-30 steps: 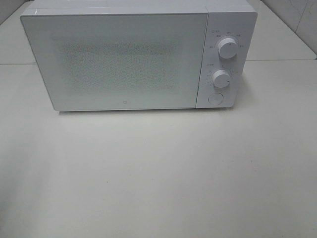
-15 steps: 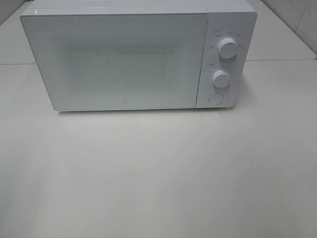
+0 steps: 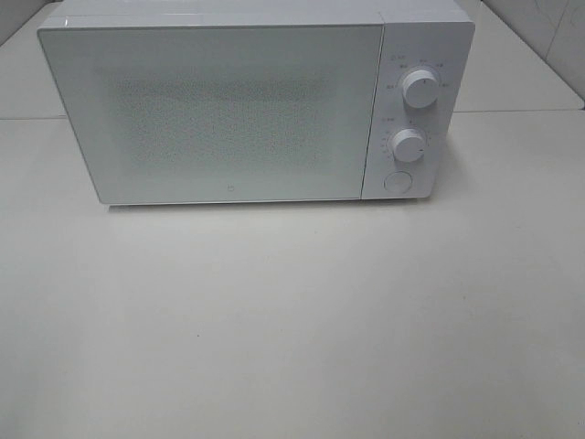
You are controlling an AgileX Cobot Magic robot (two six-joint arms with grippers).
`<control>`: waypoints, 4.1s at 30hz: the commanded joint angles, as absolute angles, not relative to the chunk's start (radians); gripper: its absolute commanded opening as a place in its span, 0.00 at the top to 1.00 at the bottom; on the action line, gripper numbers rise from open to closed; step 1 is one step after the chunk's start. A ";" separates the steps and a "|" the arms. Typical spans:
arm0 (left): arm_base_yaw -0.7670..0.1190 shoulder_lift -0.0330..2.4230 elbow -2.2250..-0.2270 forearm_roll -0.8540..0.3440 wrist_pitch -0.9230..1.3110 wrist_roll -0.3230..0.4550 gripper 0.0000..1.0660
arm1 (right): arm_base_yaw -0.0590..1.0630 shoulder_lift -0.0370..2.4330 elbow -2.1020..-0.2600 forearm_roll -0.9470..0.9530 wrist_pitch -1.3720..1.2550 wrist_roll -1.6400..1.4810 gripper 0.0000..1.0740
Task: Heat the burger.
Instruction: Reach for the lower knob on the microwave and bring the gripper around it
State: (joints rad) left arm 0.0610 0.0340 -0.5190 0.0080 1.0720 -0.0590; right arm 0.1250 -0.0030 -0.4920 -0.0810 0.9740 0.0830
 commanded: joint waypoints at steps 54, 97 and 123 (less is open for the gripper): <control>0.063 -0.019 -0.517 0.000 1.070 -0.058 0.06 | 0.120 0.647 -0.514 -0.117 0.084 0.081 0.30; 0.063 -0.018 -0.517 0.000 1.070 -0.058 0.06 | 0.516 1.414 -0.289 0.541 -1.103 -0.314 0.30; 0.063 -0.018 -0.517 0.000 1.070 -0.058 0.06 | 0.653 1.935 -0.626 0.677 -1.202 -0.310 0.23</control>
